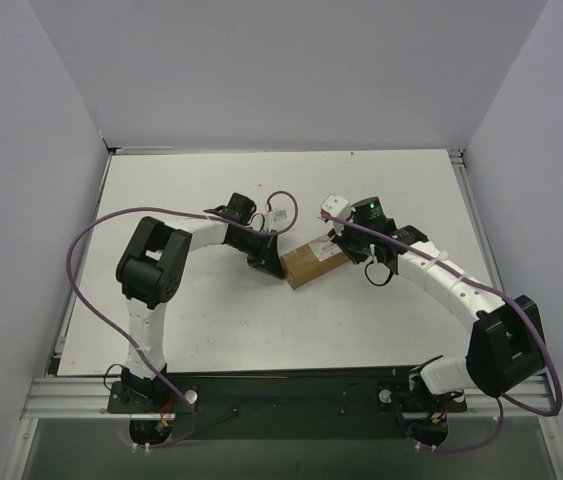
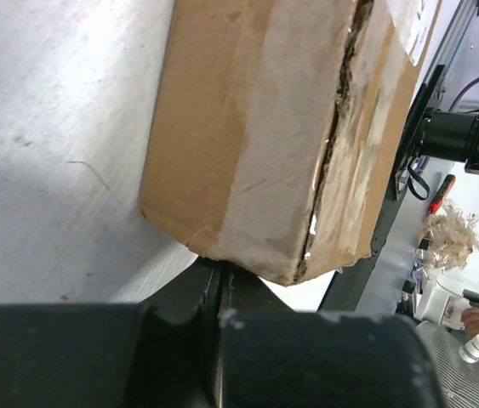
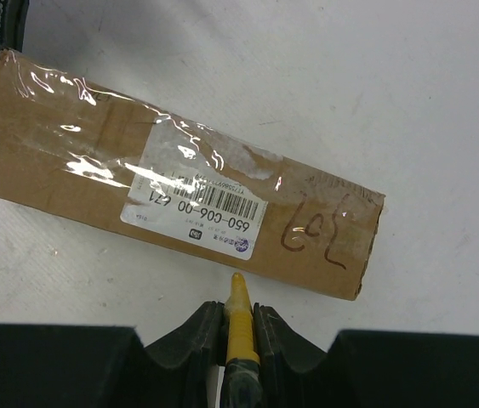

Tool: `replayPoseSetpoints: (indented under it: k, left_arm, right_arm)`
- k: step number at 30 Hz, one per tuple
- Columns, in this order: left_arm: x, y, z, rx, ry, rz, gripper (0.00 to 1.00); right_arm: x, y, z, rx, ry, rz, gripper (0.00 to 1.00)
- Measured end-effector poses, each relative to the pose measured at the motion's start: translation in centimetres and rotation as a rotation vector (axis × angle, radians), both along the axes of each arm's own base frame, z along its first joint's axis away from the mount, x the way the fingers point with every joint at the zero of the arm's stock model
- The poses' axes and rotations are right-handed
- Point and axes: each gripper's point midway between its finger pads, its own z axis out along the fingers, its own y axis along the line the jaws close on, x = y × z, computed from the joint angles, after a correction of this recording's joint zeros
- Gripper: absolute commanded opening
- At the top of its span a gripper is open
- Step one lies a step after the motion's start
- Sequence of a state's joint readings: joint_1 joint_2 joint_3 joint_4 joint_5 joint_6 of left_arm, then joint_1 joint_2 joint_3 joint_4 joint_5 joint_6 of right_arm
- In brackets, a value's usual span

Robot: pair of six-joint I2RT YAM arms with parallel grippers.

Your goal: Unpack the express box

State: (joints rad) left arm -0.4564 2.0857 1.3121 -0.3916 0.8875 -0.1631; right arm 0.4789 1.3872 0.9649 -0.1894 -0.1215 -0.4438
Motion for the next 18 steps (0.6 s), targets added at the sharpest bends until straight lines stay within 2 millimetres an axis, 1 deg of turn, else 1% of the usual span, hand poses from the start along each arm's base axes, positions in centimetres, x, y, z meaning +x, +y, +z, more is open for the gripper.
replayPoseSetpoints:
  k: [1, 2, 4, 5, 6, 8, 9, 10, 12, 14, 16, 17, 18]
  left_arm:
    - [0.1, -0.1, 0.1, -0.003, -0.003, -0.002, 0.07]
    - [0.0, -0.2, 0.1, -0.004, -0.003, -0.006, 0.13]
    - [-0.3, -0.1, 0.2, -0.003, -0.001, -0.02, 0.2]
    - [-0.6, 0.2, 0.2, 0.003, 0.003, -0.026, 0.24]
    - [-1.0, 0.8, 0.3, 0.011, 0.005, -0.035, 0.32]
    - [-1.7, 2.5, 1.0, 0.028, 0.007, -0.041, 0.38]
    - [-1.8, 3.5, 1.6, 0.036, -0.004, -0.039, 0.44]
    - [-1.7, 4.4, 2.3, 0.043, -0.024, -0.035, 0.46]
    - [-1.0, 5.8, 4.0, 0.043, -0.096, -0.029, 0.48]
    - [-0.1, 6.3, 5.4, 0.026, -0.17, -0.026, 0.51]
    - [1.1, 6.0, 6.9, 0.005, -0.239, -0.026, 0.52]
    - [1.9, 5.6, 7.5, -0.007, -0.27, -0.027, 0.52]
    - [3.1, 5.0, 8.4, -0.022, -0.304, -0.033, 0.52]
  right_arm:
    - [0.0, -0.1, 0.0, -0.002, 0.0, -0.003, 0.0]
    - [-0.2, -0.2, 0.1, -0.004, 0.004, -0.004, 0.0]
    - [-0.7, -0.4, 0.3, -0.007, 0.02, -0.009, 0.0]
    - [-1.0, -0.5, 0.8, -0.003, 0.032, -0.018, 0.0]
    - [-1.2, -0.4, 1.6, 0.007, 0.032, -0.025, 0.0]
    - [-1.3, 0.0, 3.5, 0.033, 0.017, -0.034, 0.0]
    - [-1.5, 0.5, 4.8, 0.055, 0.002, -0.034, 0.0]
    - [-1.6, 1.1, 6.1, 0.079, -0.017, -0.027, 0.0]
    - [-2.3, 2.6, 8.6, 0.131, -0.056, -0.007, 0.0]
    - [-3.0, 3.6, 10.1, 0.174, -0.077, 0.008, 0.0]
    - [-3.9, 5.1, 11.0, 0.214, -0.078, 0.02, 0.0]
    - [-4.1, 5.7, 11.2, 0.228, -0.073, 0.018, 0.0]
    - [-4.4, 6.3, 11.3, 0.238, -0.067, 0.019, 0.0]
